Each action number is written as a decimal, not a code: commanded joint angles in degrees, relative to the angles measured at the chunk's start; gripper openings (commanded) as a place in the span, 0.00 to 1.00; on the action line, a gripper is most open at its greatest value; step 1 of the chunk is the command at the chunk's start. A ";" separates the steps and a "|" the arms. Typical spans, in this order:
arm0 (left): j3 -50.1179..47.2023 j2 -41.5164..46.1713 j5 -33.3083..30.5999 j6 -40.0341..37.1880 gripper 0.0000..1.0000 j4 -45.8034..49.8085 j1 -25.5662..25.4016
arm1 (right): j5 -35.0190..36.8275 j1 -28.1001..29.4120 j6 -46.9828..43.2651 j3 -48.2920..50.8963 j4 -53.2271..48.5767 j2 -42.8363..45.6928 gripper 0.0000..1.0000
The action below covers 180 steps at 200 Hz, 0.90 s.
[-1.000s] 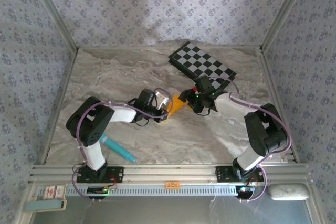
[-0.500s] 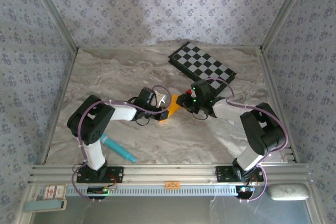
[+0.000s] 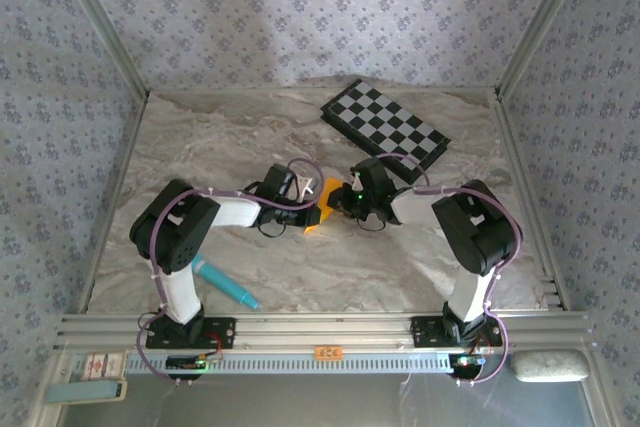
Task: Fold a paper plane with a square sheet of paper (pick it up from the middle)
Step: Fold the wing for the fifth time at the center of the table.
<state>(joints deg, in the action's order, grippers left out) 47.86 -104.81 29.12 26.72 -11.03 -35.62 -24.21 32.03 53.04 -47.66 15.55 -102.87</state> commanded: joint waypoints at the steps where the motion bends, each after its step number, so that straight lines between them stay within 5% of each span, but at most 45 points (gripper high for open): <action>1: -0.76 -3.07 -0.95 1.10 0.06 5.71 -0.24 | -1.96 0.63 -1.23 -2.14 1.67 -1.66 0.19; 180: -1.93 -2.59 -1.83 1.58 0.11 5.75 -0.16 | -4.20 0.23 -2.24 -3.72 0.53 -4.15 0.18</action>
<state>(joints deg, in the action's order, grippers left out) 47.86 -104.79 29.69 27.81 -11.27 -35.62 -26.96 32.29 52.16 -50.19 16.99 -106.94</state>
